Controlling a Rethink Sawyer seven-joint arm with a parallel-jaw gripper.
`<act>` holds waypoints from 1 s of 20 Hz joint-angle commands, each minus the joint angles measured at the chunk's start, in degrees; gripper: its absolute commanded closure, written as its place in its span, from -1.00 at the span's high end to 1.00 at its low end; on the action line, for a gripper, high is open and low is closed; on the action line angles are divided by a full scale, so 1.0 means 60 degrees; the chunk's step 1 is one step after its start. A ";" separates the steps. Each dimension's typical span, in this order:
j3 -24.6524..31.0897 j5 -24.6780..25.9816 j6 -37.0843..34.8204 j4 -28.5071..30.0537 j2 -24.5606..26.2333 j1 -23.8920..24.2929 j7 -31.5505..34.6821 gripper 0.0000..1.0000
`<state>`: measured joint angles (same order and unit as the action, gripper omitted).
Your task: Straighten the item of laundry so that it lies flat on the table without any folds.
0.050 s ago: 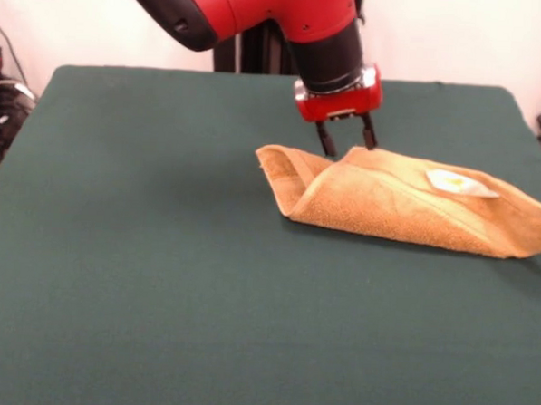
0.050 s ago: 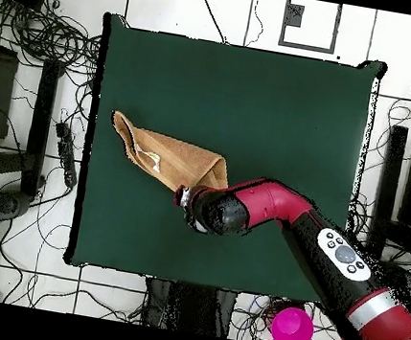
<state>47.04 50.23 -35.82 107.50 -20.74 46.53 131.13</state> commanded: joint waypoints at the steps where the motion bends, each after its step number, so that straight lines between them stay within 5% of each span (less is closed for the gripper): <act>1: -0.0754 0.0721 -0.0179 -0.1211 0.0298 -0.0789 -0.1490 1.00; 20: -0.0470 0.1169 0.0919 -0.1193 0.0057 -0.0739 -0.1251 1.00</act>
<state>45.40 52.35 -35.64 105.97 -19.63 44.69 131.13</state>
